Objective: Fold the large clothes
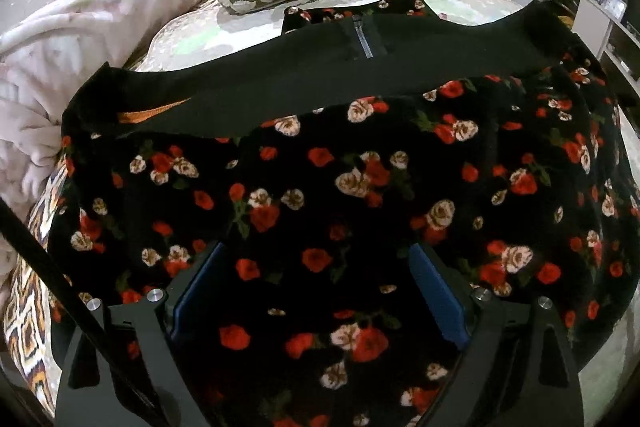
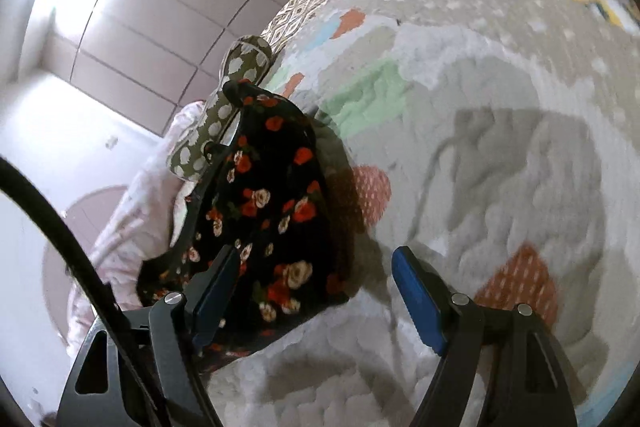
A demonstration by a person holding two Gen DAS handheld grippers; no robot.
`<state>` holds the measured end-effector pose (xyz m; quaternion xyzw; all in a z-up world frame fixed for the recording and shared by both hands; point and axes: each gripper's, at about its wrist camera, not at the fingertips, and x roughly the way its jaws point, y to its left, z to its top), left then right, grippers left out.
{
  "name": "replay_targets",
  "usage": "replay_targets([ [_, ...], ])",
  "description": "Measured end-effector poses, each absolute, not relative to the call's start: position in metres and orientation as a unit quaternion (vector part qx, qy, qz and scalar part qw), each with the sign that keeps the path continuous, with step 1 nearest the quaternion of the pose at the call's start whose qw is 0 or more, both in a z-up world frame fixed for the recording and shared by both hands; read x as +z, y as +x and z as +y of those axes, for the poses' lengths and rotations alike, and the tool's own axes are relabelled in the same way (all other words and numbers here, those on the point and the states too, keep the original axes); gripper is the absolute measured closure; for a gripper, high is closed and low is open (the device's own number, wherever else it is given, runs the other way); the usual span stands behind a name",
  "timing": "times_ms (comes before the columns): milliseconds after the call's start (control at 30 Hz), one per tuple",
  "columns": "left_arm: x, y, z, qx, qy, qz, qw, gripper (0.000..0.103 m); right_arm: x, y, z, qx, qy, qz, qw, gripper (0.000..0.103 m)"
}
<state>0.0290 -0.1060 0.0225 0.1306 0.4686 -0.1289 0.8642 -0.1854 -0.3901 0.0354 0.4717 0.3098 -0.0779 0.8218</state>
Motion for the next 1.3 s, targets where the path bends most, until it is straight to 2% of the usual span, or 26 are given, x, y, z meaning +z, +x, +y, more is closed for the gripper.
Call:
replay_targets([
  [233, 0.022, 0.027, -0.107, -0.121, 0.131, 0.465, 0.867, 0.011, 0.029, -0.160, -0.374, -0.075, 0.465, 0.313, 0.825, 0.021],
  [267, 0.022, 0.027, -0.107, -0.120, 0.131, 0.466, 0.867, 0.011, 0.028, -0.154, -0.373, -0.072, 0.468, 0.313, 0.824, 0.026],
  [300, 0.021, 0.027, -0.107, -0.118, 0.132, 0.466, 0.867, 0.011, 0.026, -0.146, -0.371, -0.066, 0.475, 0.316, 0.819, 0.047],
  [333, 0.021, 0.026, -0.107, -0.116, 0.132, 0.465, 0.868, 0.010, 0.022, -0.140, -0.369, -0.066, 0.480, 0.325, 0.813, 0.059],
  [433, 0.020, 0.024, -0.108, -0.109, 0.132, 0.460, 0.871, 0.010, 0.020, -0.132, -0.372, -0.068, 0.502, 0.323, 0.800, 0.072],
  [533, 0.019, 0.023, -0.108, -0.105, 0.129, 0.454, 0.875, 0.010, 0.041, -0.129, -0.371, -0.063, 0.497, 0.321, 0.804, 0.076],
  [700, 0.020, 0.023, -0.105, -0.108, 0.121, 0.446, 0.880, 0.010, 0.108, -0.114, -0.342, -0.019, 0.464, 0.300, 0.833, 0.081],
  [733, 0.023, 0.024, -0.101, -0.117, 0.110, 0.448, 0.880, 0.014, 0.123, -0.107, -0.330, -0.007, 0.452, 0.299, 0.840, 0.083],
  [833, 0.039, 0.020, -0.073, -0.155, 0.053, 0.461, 0.872, 0.041, 0.156, -0.085, -0.292, 0.023, 0.414, 0.300, 0.859, 0.087],
  [1000, 0.079, -0.017, 0.032, -0.158, -0.044, 0.430, 0.888, 0.041, 0.189, -0.049, -0.218, 0.065, 0.332, 0.324, 0.884, 0.091],
  [1100, 0.089, -0.039, 0.108, -0.121, -0.092, 0.401, 0.904, 0.035, 0.192, -0.029, -0.169, 0.092, 0.288, 0.339, 0.891, 0.092],
  [1300, 0.071, -0.048, 0.213, -0.037, -0.142, 0.413, 0.899, 0.034, 0.164, 0.003, -0.070, 0.150, 0.234, 0.389, 0.878, 0.093],
])
